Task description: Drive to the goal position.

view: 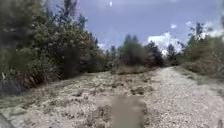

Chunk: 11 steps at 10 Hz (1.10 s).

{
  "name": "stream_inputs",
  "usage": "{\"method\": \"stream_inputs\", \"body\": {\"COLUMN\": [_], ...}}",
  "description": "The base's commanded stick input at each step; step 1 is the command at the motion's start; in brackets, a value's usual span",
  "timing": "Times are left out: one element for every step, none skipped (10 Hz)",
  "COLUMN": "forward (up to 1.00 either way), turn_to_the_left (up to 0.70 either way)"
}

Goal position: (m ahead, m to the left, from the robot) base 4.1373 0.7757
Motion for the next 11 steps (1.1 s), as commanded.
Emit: {"method": "stream_inputs", "body": {"forward": [0.5, 0.5, 0.5, 0.5, 0.5, 0.5, 0.5, 0.5, 0.5, 0.5, 0.5], "turn_to_the_left": [0.01, 0.01, 0.01, 0.01, 0.01, 0.01, 0.01, 0.01, 0.01, 0.01, 0.01]}}
